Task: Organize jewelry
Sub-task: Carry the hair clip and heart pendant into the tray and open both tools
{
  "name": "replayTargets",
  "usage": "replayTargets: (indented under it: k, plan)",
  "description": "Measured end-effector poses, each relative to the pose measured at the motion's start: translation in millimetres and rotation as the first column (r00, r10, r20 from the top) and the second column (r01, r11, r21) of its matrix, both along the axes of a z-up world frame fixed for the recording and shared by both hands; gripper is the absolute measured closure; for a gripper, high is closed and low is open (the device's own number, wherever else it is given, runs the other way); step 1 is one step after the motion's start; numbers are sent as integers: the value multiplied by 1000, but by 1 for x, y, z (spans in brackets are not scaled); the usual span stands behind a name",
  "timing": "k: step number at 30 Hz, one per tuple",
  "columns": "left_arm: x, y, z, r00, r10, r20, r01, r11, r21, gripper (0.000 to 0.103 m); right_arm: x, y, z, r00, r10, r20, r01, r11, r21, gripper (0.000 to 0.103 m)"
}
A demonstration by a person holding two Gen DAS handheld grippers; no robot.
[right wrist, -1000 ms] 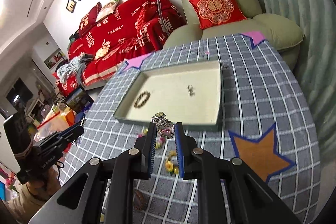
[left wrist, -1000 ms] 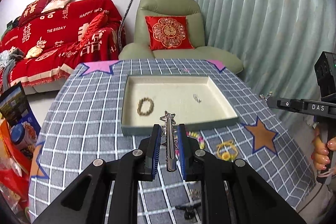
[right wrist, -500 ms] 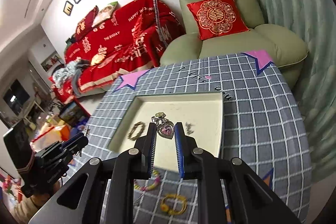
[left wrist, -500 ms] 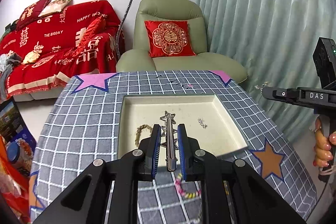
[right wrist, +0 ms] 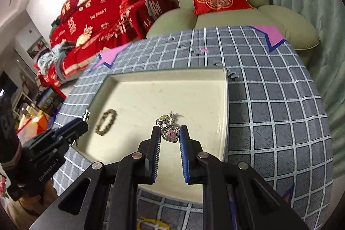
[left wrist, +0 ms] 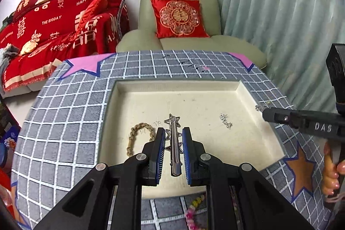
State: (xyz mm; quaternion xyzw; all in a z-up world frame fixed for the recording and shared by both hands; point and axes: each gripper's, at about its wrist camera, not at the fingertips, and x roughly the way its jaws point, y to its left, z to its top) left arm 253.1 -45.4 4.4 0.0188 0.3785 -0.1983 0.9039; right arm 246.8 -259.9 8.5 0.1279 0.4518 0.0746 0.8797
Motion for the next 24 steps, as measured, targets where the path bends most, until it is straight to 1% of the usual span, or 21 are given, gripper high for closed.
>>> replayTargets:
  k: [3, 14, 19, 24]
  plan:
    - [5, -6, -8, 1000, -4, -8, 4, 1000, 21, 77, 7, 1, -12, 1000, 3, -20, -3, 1000, -4, 84]
    - [22, -13, -32, 998, -3, -68, 6, 999, 43, 77, 22, 3, -43, 998, -8, -67, 6, 999, -33, 84]
    - [24, -14, -39, 996, -2, -86, 7, 999, 53, 77, 24, 3, -52, 996, -15, -84, 12, 999, -40, 84]
    - [24, -15, -44, 996, -1, -94, 7, 998, 61, 77, 21, 6, -54, 997, -10, -77, 3, 997, -80, 84]
